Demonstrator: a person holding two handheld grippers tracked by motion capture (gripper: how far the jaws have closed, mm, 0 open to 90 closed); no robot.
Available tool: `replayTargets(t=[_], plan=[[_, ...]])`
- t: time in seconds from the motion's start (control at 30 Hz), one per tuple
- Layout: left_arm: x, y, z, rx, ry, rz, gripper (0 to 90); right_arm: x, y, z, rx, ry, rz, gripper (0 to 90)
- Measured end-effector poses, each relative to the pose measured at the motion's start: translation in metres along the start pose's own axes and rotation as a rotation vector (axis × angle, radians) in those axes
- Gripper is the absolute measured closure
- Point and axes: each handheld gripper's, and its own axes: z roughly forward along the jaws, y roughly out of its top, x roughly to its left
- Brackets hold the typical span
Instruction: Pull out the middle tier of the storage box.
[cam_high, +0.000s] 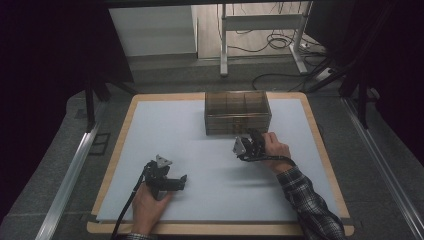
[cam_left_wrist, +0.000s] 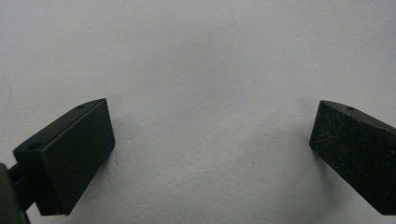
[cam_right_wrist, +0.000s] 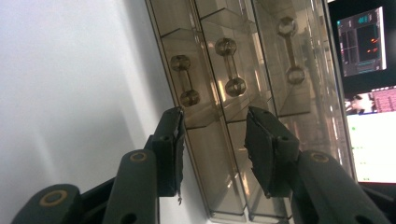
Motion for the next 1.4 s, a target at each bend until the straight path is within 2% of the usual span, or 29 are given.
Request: replayTargets(t=[0.13,0.2,0.23,0.3,0.4,0.57,0.77,0.87,0.9,0.93,0.97,1.2,1.4], plan=[[0.000,0.000,0.000,0.000,0.000,0.000,0.0,0.002,0.003,0.004,0.006,-0.021,-0.020,57.8],[0.000,0.000,0.000,0.000,0.000,0.000,0.0,0.003,0.005,0.006,0.008,-0.037,-0.044,58.6],[0.000,0.000,0.000,0.000,0.000,0.000,0.0,0.003,0.007,0.008,0.018,-0.051,-0.073,59.5],[0.000,0.000,0.000,0.000,0.000,0.000,0.0,0.004,0.007,0.008,0.022,-0.054,-0.077,60.0],[0.000,0.000,0.000,-0.002,-0.001,0.000,0.0,0.004,0.011,0.013,0.033,-0.091,-0.110,62.7],[0.000,0.000,0.000,-0.002,-0.001,0.000,0.0,0.003,0.016,0.019,0.037,-0.101,-0.139,67.7],[0.000,0.000,0.000,-0.001,-0.001,0.000,0.0,0.003,0.020,0.026,0.066,-0.137,-0.181,74.0],[0.000,0.000,0.000,-0.002,-0.001,0.000,0.0,0.006,0.021,0.027,0.056,-0.156,-0.200,75.2],[0.000,0.000,0.000,-0.002,0.000,0.000,0.0,0.007,0.022,0.027,0.061,-0.157,-0.204,76.3],[0.000,0.000,0.000,-0.001,-0.001,0.000,0.0,0.007,0.022,0.029,0.063,-0.114,-0.202,77.8],[0.000,0.000,0.000,-0.002,-0.001,0.000,0.0,0.010,0.022,0.028,0.071,-0.175,-0.215,78.0],[0.000,0.000,0.000,-0.002,-0.001,0.000,0.0,0.011,0.022,0.026,0.073,-0.185,-0.211,79.7],[0.000,0.000,0.000,-0.001,0.000,0.001,0.0,0.009,0.020,0.021,0.048,-0.156,-0.196,79.6]])
